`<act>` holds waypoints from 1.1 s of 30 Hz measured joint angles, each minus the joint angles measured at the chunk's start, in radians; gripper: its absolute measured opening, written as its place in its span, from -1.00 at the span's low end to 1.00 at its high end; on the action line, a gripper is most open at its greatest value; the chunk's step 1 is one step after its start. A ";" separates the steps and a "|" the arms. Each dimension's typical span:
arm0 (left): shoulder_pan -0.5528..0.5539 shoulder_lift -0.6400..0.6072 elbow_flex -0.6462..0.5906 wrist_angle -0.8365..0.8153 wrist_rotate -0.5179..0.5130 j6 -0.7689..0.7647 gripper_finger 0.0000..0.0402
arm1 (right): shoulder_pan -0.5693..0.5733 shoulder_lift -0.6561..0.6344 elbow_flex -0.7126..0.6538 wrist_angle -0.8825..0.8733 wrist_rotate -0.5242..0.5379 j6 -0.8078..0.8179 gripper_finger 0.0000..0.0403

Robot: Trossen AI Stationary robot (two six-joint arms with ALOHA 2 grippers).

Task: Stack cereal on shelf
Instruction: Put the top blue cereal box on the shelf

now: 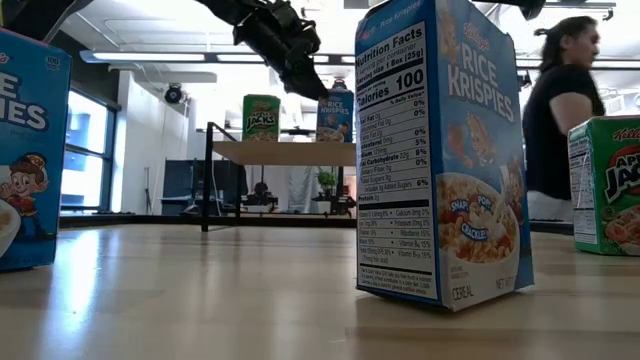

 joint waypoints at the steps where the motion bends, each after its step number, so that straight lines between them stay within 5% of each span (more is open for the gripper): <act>1: 0.000 0.000 0.000 -0.001 0.000 -0.010 -0.17 | 0.000 0.000 0.000 0.000 0.000 0.000 0.08; 33: -0.007 0.004 0.000 -0.042 -0.024 -0.011 -0.03 | 0.000 0.000 0.000 0.000 0.001 0.000 0.08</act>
